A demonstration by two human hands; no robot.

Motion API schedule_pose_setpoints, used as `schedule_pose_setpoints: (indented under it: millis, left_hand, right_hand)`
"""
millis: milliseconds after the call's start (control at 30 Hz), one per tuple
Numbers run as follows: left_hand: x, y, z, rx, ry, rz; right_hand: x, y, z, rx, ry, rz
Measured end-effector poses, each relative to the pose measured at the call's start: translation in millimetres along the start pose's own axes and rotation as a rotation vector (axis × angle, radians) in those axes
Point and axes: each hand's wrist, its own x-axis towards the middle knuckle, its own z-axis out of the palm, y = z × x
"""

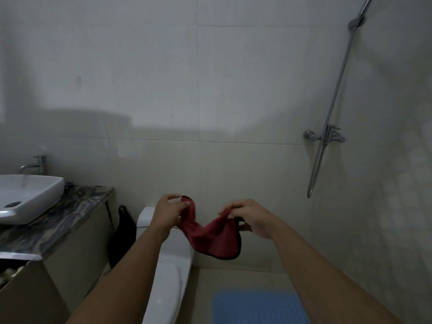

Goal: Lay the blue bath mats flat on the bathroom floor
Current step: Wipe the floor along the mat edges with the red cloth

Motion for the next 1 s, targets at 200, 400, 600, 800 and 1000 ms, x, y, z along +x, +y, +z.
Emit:
schedule_pose_setpoints:
  millis: [200,400,600,800,1000]
  left_hand:
    - [-24,36,32,0.200,-0.453,0.077]
    - [-36,42,63,0.195,-0.364,0.164]
    - [-36,11,89,0.400,-0.449,0.405]
    - [-41,-19,121,0.558,-0.477,0.365]
    - [-46,-40,152,0.433,-0.530,0.229]
  right_hand:
    - [12,-9,9,-0.011,0.210,-0.169]
    - [4,4,-13,-0.025,0.394,-0.186]
    - [-8,17,-57,0.111,0.345,-0.107]
    - [-12,49,-104,0.330,0.294,0.060]
    - [-8,89,-138,0.488,0.268,0.191]
